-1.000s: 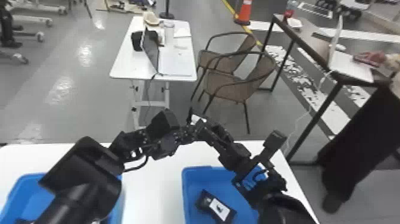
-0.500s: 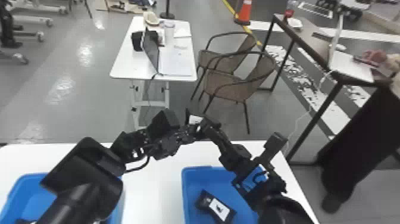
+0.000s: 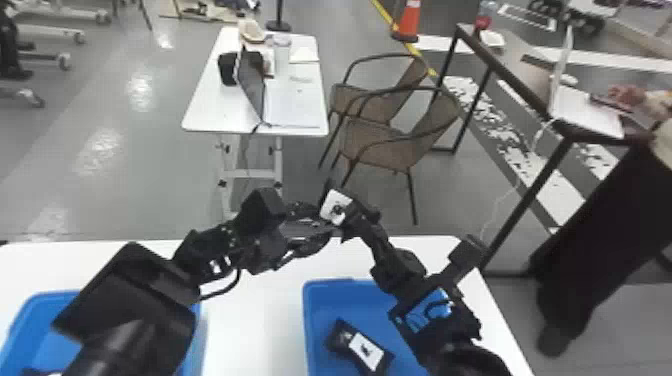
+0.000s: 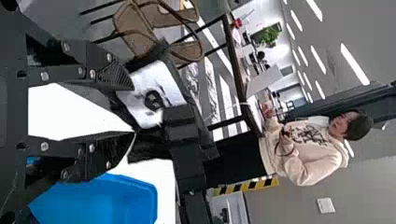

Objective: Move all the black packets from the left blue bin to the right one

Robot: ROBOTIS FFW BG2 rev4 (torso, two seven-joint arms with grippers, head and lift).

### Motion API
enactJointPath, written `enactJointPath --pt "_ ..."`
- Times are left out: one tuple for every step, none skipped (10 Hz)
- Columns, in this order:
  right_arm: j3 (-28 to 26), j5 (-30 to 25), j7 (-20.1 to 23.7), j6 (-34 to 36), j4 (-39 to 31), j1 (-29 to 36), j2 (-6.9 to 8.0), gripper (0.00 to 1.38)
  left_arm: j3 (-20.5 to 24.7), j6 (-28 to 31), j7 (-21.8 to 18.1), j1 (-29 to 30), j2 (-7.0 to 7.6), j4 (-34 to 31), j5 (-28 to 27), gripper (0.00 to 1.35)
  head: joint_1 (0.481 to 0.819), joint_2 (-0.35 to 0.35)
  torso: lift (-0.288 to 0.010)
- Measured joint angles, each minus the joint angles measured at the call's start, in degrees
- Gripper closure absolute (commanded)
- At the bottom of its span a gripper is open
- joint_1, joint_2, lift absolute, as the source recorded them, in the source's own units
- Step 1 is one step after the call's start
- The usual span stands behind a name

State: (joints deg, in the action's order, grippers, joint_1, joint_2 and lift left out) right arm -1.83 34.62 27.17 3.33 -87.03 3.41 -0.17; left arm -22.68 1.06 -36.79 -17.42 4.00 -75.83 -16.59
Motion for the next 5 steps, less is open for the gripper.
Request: enactJointPath --pt "-0.99 -0.11 -0.83 -0.21 -0.58 0.77 0.0 1.27 3.26 0.46 -0.03 2.45 -0.23 -2.72 -0.51 0.14 0.695 -0.195 0.0" --pt "-2.09 -0.28 -2.24 -0.21 -1.64 1.98 0.0 1.27 7.36 1.5 -0.03 5.7 -0.51 -6.68 -1.19 0.18 0.695 -0.185 0.0" --pt "-3.16 -0.39 -4.04 0.43 -3.35 3.76 0.0 1.27 11.74 2.47 -0.03 9.25 -0.78 -10.84 -1.64 0.18 0.695 -0.168 0.0" --pt "-4.33 -0.48 -6.24 1.42 -5.58 6.26 0.0 1.27 16.06 3.13 0.01 12.69 -0.99 -14.71 -1.6 0.19 0.695 -0.148 0.0" --pt "-5.54 -0.45 -8.22 2.61 -7.54 8.94 0.0 1.27 19.98 3.76 0.13 15.81 -1.24 -18.14 -1.22 0.19 0.695 -0.129 0.0"
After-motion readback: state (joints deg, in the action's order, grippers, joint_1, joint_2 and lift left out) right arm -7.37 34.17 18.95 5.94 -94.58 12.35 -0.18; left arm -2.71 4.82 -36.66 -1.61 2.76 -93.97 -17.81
